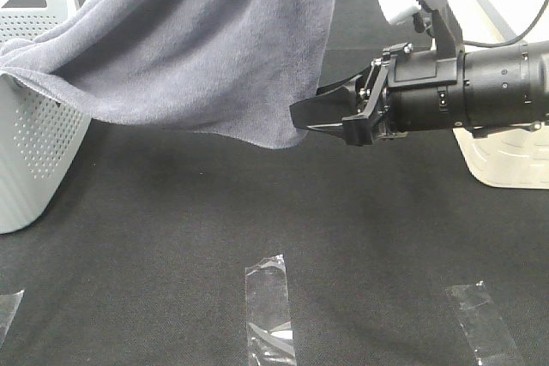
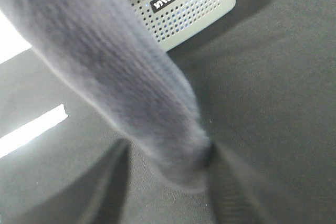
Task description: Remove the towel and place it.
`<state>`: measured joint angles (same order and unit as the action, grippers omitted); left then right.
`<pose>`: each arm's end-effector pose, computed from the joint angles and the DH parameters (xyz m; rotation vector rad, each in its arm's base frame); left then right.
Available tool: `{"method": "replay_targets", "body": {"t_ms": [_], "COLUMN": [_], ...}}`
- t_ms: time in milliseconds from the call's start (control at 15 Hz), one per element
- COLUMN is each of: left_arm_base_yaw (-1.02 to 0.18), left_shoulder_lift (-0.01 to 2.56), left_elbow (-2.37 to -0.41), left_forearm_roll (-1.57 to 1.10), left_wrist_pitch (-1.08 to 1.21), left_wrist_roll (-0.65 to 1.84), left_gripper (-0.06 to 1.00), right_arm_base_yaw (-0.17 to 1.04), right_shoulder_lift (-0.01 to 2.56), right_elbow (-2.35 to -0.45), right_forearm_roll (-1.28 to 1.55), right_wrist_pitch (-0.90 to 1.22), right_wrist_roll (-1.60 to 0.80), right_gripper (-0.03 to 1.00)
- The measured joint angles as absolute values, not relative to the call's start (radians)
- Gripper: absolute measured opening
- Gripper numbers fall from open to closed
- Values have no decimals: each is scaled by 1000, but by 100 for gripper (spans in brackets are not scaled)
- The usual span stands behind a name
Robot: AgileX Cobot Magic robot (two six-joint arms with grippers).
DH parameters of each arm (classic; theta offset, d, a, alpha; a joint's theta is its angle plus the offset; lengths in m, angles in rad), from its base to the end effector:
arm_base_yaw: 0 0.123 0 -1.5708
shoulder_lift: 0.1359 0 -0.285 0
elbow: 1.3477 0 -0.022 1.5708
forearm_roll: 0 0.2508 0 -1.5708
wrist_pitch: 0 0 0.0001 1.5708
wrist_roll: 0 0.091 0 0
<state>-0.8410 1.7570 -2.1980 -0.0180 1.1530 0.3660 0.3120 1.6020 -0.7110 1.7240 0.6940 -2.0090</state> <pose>0.2452 -0.2764 0.4854 1.2554 1.8192 -0.2878 0.2604 0.1445 0.1946 -0.9403 1.9720 0.8036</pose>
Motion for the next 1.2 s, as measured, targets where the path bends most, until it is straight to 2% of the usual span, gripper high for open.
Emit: {"method": "replay_targets", "body": {"t_ms": [200, 400, 667, 800, 933, 1200], "left_arm_base_yaw": [-841, -841, -841, -839, -811, -666], "left_shoulder_lift": [1757, 1757, 1768, 1797, 1847, 1963], "left_elbow": [-2198, -2198, -2198, -2198, -2198, -2198], "left_forearm_roll": [-19, -6, 294, 477, 577, 486], "left_wrist_pitch": [1128, 1127, 1126, 1144, 1180, 1203], "left_wrist_roll": [366, 364, 136, 0, -91, -162], "left_gripper": [0, 0, 0, 0, 0, 0], "right_arm_base_yaw": [312, 312, 312, 312, 312, 312], "right_shoulder_lift": [1602, 1602, 1602, 1602, 1601, 1600], "right_elbow": [-711, -711, -737, -804, -909, -1168], "right_forearm_roll": [1723, 1717, 1661, 1482, 1210, 555], "right_wrist_pitch": [695, 695, 697, 700, 707, 855], "right_wrist_roll": [-2009, -2009, -1808, -1547, -1185, -458], "right_gripper": [25, 0, 0, 0, 0, 0]}}
